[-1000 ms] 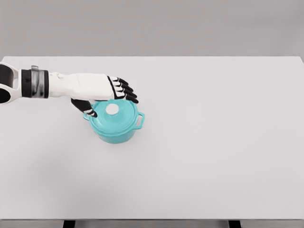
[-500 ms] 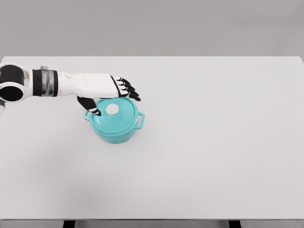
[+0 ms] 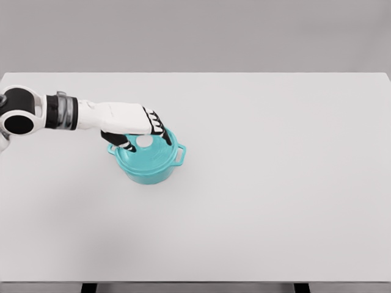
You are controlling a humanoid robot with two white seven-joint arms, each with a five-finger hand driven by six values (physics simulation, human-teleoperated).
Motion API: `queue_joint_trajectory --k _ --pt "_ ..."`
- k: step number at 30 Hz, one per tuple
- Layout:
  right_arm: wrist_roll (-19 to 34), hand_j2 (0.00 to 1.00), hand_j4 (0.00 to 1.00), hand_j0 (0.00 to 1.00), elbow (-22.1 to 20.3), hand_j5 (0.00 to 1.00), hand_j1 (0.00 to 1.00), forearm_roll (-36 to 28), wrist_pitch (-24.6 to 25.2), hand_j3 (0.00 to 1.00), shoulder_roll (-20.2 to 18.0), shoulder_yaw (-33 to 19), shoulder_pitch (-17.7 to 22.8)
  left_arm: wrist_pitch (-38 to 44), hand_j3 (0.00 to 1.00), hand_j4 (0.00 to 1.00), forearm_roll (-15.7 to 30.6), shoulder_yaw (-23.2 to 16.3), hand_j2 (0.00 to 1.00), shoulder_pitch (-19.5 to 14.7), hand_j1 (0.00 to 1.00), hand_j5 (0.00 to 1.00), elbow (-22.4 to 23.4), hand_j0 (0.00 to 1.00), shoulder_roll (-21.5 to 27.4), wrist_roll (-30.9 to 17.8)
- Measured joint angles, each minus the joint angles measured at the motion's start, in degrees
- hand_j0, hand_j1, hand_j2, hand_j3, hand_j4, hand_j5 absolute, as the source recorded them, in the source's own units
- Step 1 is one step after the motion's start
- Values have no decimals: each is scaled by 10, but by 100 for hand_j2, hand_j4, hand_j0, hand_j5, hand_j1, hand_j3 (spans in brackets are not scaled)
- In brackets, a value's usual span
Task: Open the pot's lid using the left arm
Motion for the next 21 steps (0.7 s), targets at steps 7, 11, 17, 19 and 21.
queue_joint_trajectory --k 7,11,17,19,21 --pt "0 100 100 100 0 100 100 0 0 100 0 0 0 -1 40 40 8 -4 40 0 40 40 -1 40 2 -1" --pt "0 100 100 100 0 100 100 0 0 100 0 0 0 -2 39 39 34 -3 39 -20 39 39 -10 39 22 -1" --pt "0 100 100 100 0 100 100 0 0 100 0 0 0 -2 40 40 71 2 40 -47 40 40 5 40 77 0" --pt "0 100 100 100 0 100 100 0 0 100 0 0 0 -2 40 40 75 3 40 -52 40 40 43 40 83 0" --pt "0 100 100 100 0 100 100 0 0 100 0 0 0 -2 40 40 76 4 40 -53 40 40 93 40 82 0"
